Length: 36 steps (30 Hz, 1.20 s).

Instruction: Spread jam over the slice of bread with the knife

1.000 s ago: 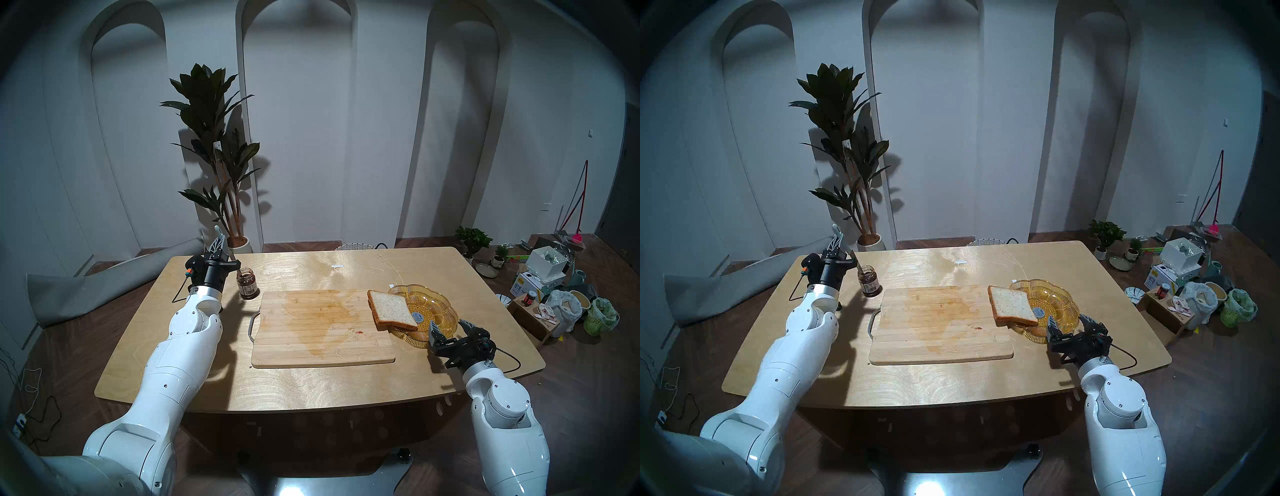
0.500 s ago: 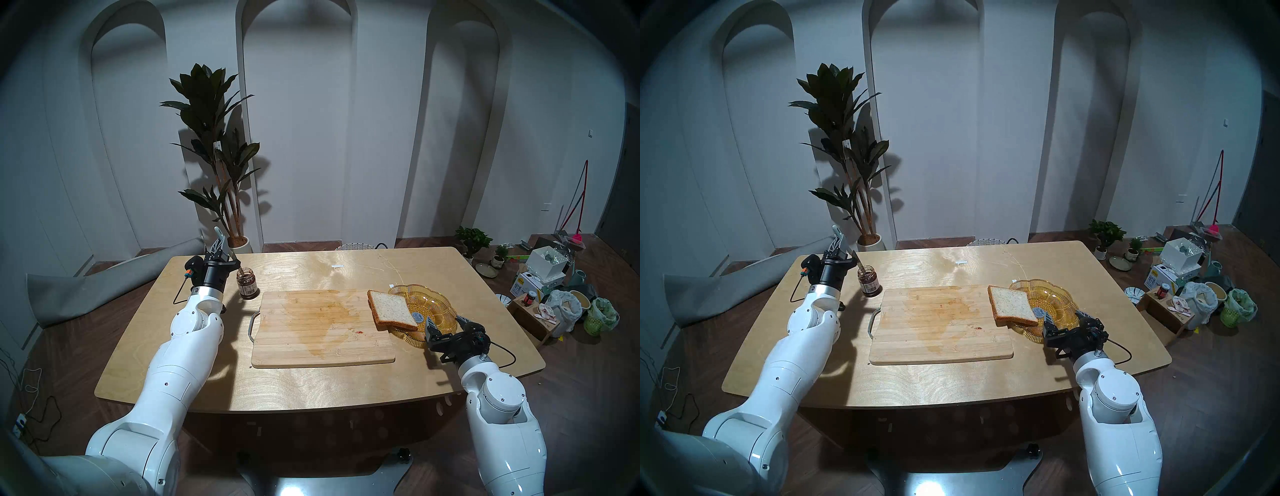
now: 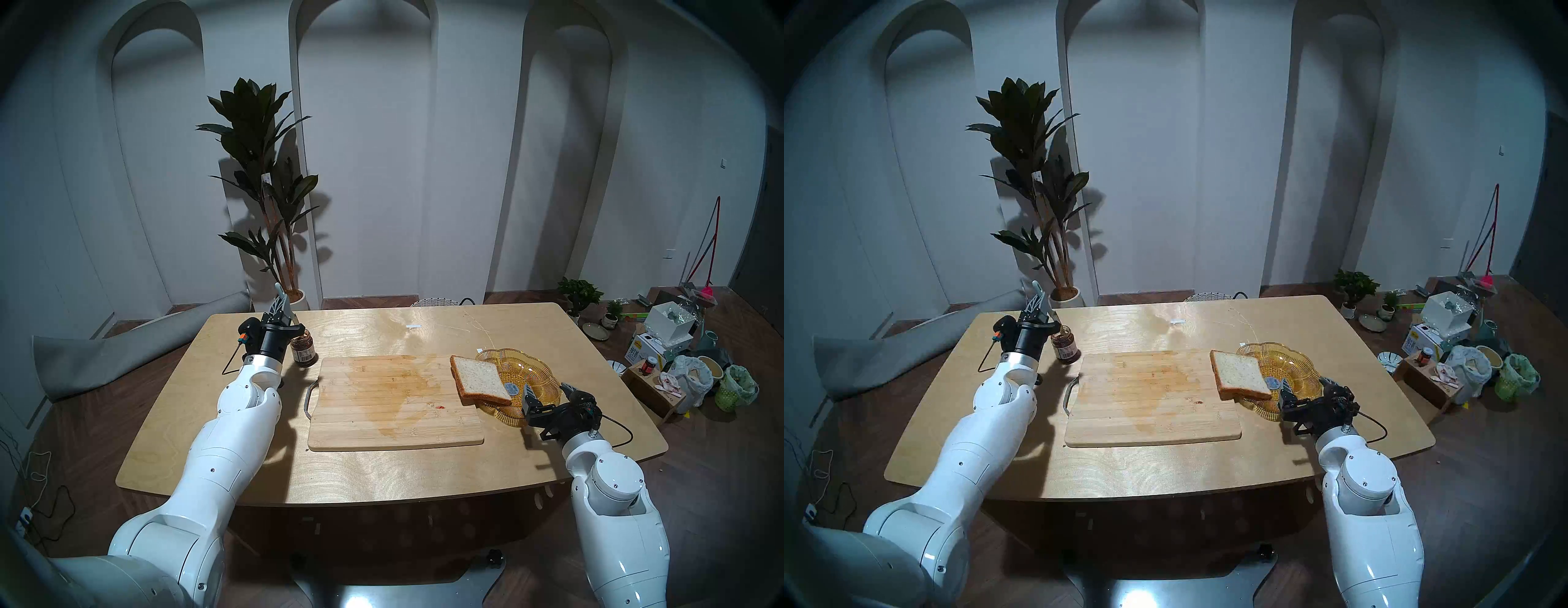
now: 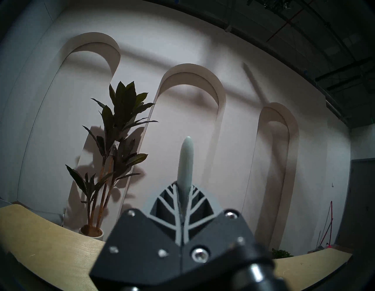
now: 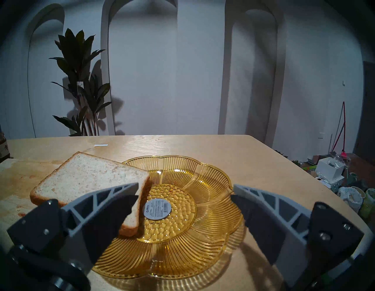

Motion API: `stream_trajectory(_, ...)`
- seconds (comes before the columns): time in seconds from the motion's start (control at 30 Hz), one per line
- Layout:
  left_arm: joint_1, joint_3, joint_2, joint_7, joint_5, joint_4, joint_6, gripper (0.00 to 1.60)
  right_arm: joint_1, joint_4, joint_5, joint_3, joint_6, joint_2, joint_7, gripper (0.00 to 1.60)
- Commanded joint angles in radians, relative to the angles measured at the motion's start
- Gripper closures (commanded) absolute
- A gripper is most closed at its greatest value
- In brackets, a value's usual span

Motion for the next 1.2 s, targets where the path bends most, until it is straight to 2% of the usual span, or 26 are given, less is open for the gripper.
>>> stream_trajectory(0.0, -0.036, 0.008, 0.010, 0.036, 0.053, -0.010, -0.033, 1.60, -0.009, -0.048, 0.004, -0.003, -0.005, -0.003, 0.005, 0.00)
stream_trajectory(0.4, -0.017, 0.024, 0.020, 0.061, 0.064, -0.039, 0.007, 1.60, -0.034, -0.098, -0.006, -0.019, 0.011, -0.019, -0.005, 0.00)
stream_trajectory(0.73, -0.002, 0.063, 0.032, 0.074, 0.087, -0.101, 0.103, 1.60, -0.039, -0.108, -0.006, -0.026, 0.018, -0.019, -0.015, 0.00)
stream_trajectory(1.17, 0.047, 0.110, 0.056, 0.165, 0.164, -0.201, 0.214, 1.60, -0.047, -0.113, 0.006, -0.024, 0.018, -0.019, -0.014, 0.00)
